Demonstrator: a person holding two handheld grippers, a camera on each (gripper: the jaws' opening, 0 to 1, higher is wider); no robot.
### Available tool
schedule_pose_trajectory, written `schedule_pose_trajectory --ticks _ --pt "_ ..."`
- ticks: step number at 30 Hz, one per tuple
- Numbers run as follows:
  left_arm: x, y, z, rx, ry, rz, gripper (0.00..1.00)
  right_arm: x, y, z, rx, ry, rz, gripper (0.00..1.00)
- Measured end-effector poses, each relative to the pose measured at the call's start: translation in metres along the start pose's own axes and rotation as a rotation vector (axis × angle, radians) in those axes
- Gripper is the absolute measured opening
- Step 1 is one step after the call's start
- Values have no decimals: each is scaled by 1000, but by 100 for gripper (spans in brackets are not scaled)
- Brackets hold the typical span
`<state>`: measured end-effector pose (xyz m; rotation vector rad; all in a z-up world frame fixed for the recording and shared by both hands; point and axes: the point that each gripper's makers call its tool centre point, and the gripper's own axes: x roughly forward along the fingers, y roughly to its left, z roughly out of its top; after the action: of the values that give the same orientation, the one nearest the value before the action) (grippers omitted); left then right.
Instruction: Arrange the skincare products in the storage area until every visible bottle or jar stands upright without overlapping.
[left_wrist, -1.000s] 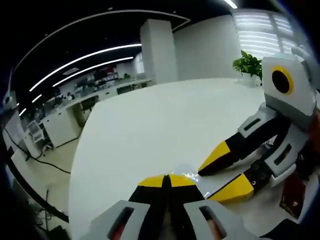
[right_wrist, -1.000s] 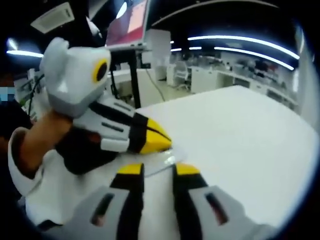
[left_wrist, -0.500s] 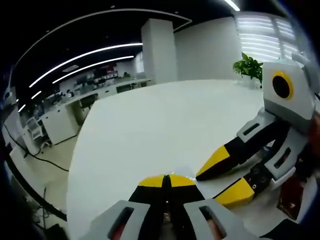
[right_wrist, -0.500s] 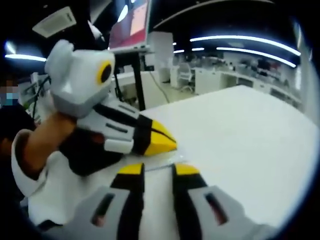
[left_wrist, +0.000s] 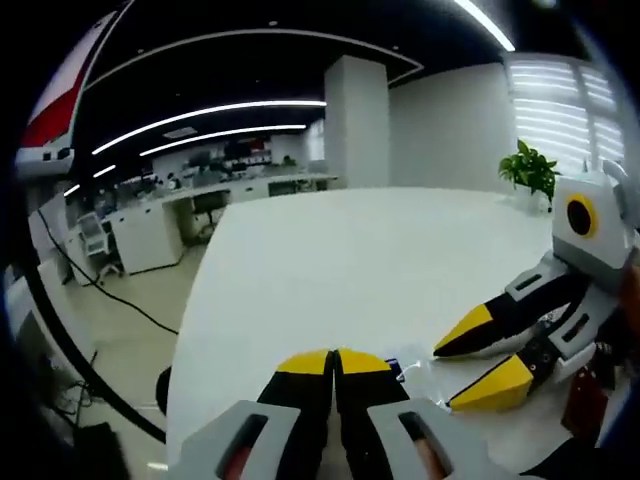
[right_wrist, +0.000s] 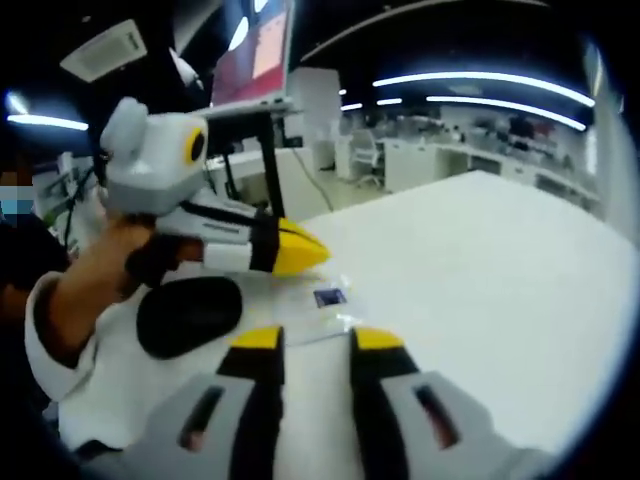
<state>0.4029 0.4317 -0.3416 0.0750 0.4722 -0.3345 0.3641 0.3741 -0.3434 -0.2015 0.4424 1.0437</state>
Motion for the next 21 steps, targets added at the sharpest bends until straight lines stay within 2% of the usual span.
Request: schedule_pose_trajectory --ticks 7,10,14,17,21 --pt "-4 4 -4 53 28 38 0 1 0 -1 -18 9 -3 32" --pt "-3 3 -3 78 31 35 0 2 0 -2 -25 17 -3 33" --pt "1 3 -6 113 66 31 0 3 1 -3 -17 14 4 33" --pt "1 -2 -8 103 66 -1 0 4 3 -3 -8 6 10 33" --pt "1 -4 -8 111 65 -2 0 4 6 -2 20 -12 20 34"
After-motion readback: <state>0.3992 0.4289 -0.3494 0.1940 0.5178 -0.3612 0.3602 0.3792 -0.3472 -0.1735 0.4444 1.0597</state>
